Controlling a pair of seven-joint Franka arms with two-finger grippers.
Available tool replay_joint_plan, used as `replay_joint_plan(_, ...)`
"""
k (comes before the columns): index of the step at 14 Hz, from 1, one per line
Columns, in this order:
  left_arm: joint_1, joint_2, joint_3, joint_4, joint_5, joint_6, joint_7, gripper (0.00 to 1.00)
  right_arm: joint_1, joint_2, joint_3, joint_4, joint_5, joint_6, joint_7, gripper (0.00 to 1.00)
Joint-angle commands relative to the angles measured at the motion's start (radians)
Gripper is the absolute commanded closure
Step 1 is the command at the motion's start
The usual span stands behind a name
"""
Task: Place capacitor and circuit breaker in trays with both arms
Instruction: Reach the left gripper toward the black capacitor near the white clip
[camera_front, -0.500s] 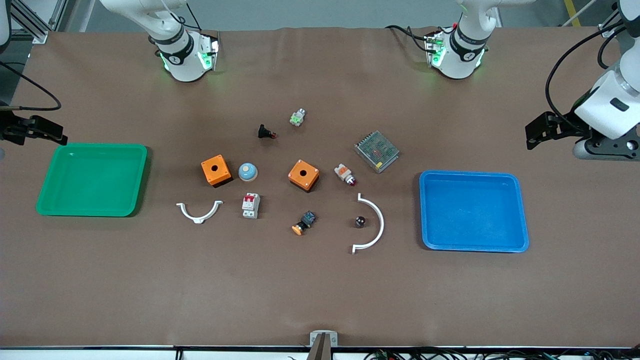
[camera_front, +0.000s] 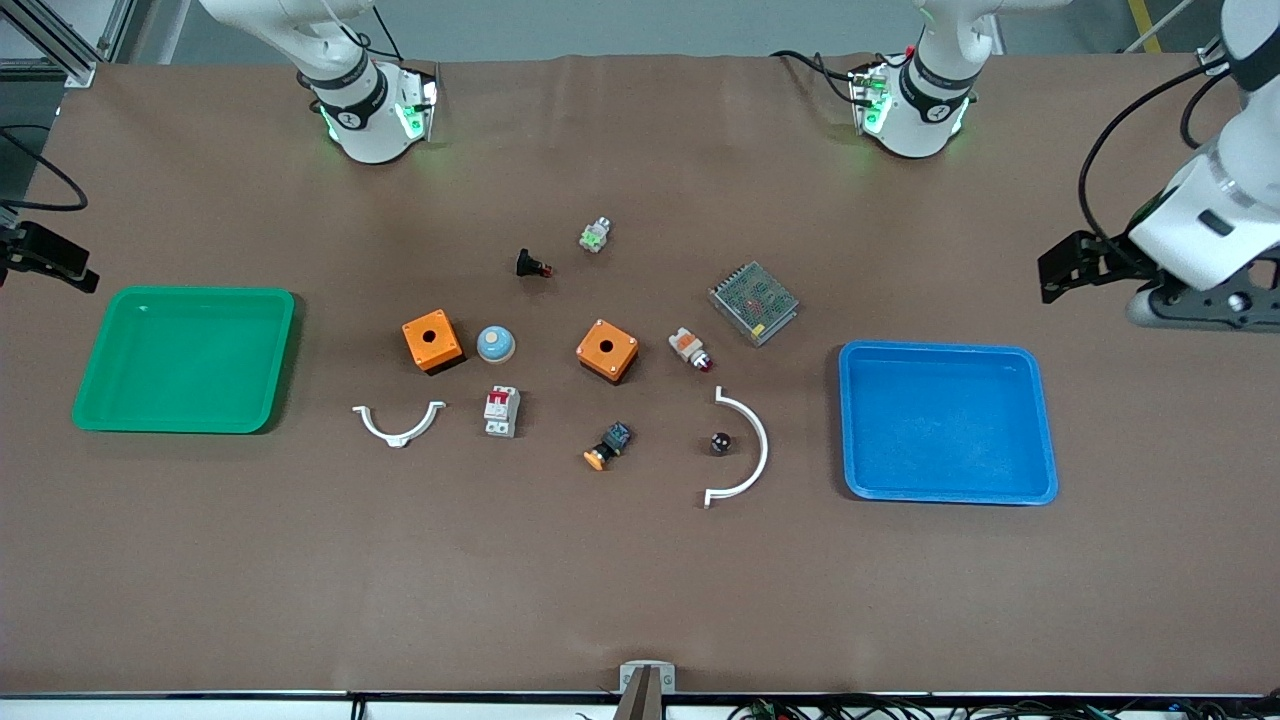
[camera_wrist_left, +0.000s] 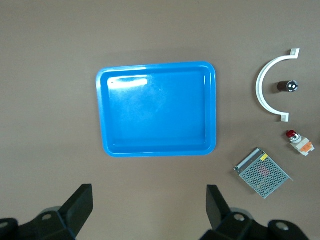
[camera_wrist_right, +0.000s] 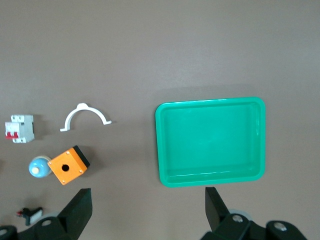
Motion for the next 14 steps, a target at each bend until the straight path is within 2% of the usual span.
replay_joint_plan(1,-0.047,0.127,-0.011,0.017,0.007,0.102,-0.028,0.0,-0.002,-0.005,0.013,0.007,0.01,-0.007,0.048,0.0)
replay_joint_plan(5,-0.162,0.308,-0.011,0.029,0.002,0.325,-0.198,0.0,0.01,-0.005,0.014,0.007,0.044,-0.009,0.091,0.0)
replay_joint_plan(8,-0.277,0.476,-0.008,0.113,0.006,0.433,-0.438,0.01,0.01,-0.006,0.014,0.007,0.043,-0.009,0.091,0.0)
replay_joint_plan(11,-0.371,0.587,0.004,0.142,0.007,0.548,-0.608,0.1,0.018,-0.003,0.014,0.007,0.044,-0.009,0.091,0.0)
replay_joint_plan(14,-0.396,0.662,0.009,0.141,0.01,0.602,-0.612,0.23,0.082,0.021,0.016,-0.02,0.044,-0.011,0.094,0.0)
